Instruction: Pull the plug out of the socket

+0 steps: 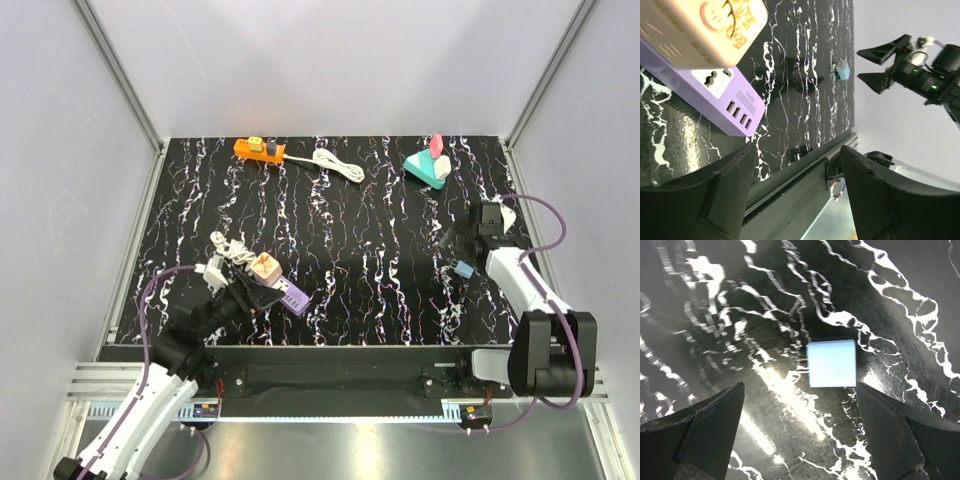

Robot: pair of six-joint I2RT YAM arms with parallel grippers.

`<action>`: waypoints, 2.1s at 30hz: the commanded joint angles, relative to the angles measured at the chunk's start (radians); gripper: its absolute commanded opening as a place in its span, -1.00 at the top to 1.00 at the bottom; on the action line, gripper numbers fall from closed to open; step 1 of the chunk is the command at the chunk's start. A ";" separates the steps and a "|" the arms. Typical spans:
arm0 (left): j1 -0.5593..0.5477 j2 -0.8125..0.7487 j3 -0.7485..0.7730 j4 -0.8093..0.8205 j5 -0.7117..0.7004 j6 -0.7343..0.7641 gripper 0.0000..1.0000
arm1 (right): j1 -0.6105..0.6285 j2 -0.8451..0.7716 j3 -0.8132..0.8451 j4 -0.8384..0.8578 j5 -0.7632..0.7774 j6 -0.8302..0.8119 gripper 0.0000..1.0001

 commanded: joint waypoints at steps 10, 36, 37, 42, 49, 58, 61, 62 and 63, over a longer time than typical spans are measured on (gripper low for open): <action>-0.003 0.219 0.415 -0.308 -0.186 0.313 -0.47 | 0.469 -0.102 -0.040 0.289 -0.372 -0.054 -0.99; -0.283 0.718 0.577 -0.342 -0.730 0.491 -0.53 | 1.080 0.494 0.130 0.699 -0.197 -0.177 -0.99; -0.285 0.721 0.577 -0.338 -0.739 0.490 -0.54 | 1.082 0.513 0.131 0.708 -0.192 -0.178 -0.99; -0.287 0.749 0.570 -0.301 -0.763 0.510 -0.55 | 1.094 0.555 0.091 0.834 -0.159 -0.167 -0.99; -0.287 0.826 0.576 -0.215 -0.738 0.603 -0.54 | 1.098 0.612 0.032 0.974 -0.119 -0.166 -0.99; -0.285 0.884 0.571 -0.108 -0.729 0.665 -0.52 | 1.101 0.600 0.012 0.985 -0.097 -0.151 -0.83; -0.285 0.910 0.574 -0.089 -0.727 0.675 -0.52 | 1.101 0.595 0.002 0.994 -0.087 -0.152 -0.64; -0.283 0.918 0.574 -0.088 -0.724 0.679 -0.52 | 1.100 0.596 0.002 0.995 -0.093 -0.154 -0.58; -0.282 0.939 0.577 -0.083 -0.723 0.682 -0.52 | 1.100 0.599 0.004 0.994 -0.099 -0.155 -0.55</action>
